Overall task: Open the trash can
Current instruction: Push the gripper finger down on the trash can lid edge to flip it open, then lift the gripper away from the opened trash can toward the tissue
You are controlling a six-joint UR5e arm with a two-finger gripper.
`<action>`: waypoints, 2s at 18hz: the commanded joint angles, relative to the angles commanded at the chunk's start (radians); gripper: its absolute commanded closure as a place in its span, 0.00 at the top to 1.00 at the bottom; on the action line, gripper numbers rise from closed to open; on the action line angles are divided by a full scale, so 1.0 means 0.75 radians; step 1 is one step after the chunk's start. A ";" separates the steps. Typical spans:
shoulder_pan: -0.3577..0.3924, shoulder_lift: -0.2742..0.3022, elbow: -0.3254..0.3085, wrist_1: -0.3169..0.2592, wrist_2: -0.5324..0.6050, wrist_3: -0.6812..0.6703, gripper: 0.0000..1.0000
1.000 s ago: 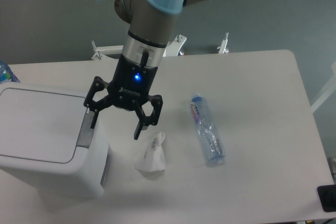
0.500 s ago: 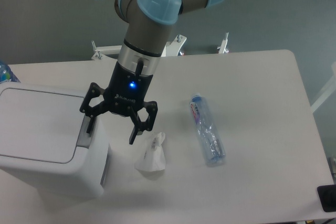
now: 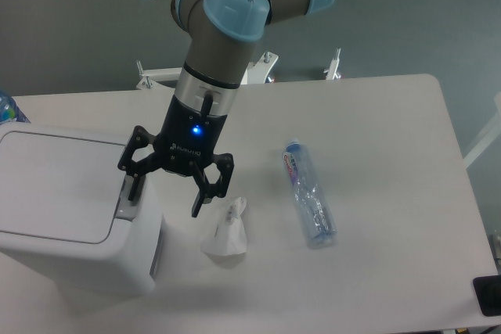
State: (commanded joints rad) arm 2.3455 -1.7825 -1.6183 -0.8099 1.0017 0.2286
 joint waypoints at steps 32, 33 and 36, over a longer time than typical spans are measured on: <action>0.560 -0.174 0.080 -0.106 0.409 1.102 1.00; 0.558 -0.178 0.082 -0.116 0.425 1.157 1.00; 0.554 -0.180 0.078 -0.143 0.562 1.239 1.00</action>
State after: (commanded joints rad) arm 2.7612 -1.9175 -1.5600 -0.9172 1.4232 1.1580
